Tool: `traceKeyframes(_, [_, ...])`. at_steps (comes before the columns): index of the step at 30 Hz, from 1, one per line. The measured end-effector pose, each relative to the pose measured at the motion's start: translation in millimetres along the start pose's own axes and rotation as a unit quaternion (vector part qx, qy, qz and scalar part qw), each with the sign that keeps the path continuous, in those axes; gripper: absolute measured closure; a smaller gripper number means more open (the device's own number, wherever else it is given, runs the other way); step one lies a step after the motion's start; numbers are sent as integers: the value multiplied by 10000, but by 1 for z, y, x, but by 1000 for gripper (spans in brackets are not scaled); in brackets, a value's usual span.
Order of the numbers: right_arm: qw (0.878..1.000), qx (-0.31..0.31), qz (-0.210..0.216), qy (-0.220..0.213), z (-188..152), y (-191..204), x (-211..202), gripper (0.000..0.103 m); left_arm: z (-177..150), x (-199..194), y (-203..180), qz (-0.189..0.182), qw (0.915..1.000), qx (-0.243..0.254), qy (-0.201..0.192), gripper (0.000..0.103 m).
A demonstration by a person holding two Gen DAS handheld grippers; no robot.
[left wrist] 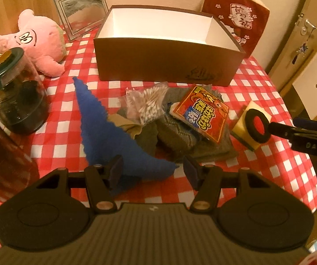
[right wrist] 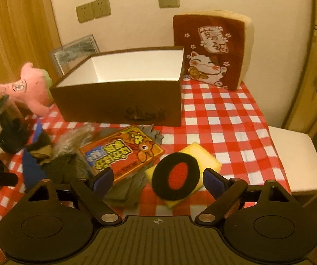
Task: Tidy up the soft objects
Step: 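Reach the right gripper to the black round pad and grasp it, then grasp the beige cloth with the left gripper while the right gripper lifts the pad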
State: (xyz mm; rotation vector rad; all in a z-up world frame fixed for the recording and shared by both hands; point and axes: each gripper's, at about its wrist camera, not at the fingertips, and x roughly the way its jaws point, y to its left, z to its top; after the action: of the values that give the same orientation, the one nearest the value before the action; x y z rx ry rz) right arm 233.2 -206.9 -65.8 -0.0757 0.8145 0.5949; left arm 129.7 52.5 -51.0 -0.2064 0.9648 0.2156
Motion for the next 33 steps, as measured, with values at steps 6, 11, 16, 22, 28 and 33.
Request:
traceKeyframes(6, [9994, -204, 36, 275, 2, -14, 45, 17, 14, 21, -8, 132, 9999, -49, 61, 46])
traceKeyframes(11, [9988, -230, -34, 426, 3, -22, 69, 18, 23, 32, -9, 208, 9997, -121, 105, 46])
traceKeyframes(16, [9972, -177, -124, 720, 0, -27, 91, 20, 28, 41, -10, 253, 9994, -141, 201, 46])
traceKeyframes(22, [9974, -376, -135, 606, -3, -27, 88, 36, 29, 45, -10, 242, 9994, -99, 232, 47])
traceKeyframes(28, [9991, -62, -47, 423, 4, -34, 72, 37, 33, 43, -12, 229, 9996, 159, -41, 53])
traceKeyframes(33, [9995, 61, 15, 303, 12, -35, 63, 37, 38, 53, -11, 139, 9984, 490, -243, 55])
